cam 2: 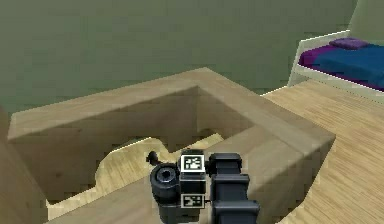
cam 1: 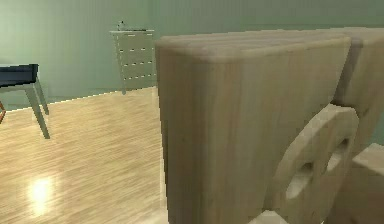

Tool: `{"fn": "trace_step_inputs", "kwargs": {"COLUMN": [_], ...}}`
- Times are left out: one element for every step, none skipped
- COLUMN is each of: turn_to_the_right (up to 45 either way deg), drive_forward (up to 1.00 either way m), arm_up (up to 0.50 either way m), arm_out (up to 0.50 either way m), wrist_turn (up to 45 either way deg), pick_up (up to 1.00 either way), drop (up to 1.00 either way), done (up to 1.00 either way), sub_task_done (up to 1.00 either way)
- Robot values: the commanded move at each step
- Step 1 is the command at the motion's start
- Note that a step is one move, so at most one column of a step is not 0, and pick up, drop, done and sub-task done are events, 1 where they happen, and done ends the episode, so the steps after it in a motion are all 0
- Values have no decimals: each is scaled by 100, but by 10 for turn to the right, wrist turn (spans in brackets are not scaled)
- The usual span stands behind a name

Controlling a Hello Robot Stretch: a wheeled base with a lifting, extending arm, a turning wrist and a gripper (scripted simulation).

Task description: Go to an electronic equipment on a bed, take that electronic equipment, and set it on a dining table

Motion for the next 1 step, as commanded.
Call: {"fn": "trace_step_inputs", "kwargs": {"turn_to_the_right": [0], "drive_forward": [0], "arm_up": [-30], "arm_out": [0], "wrist_turn": [0], "pick_up": [0], "drop": [0], "done": [0], "sub_task_done": [0]}}
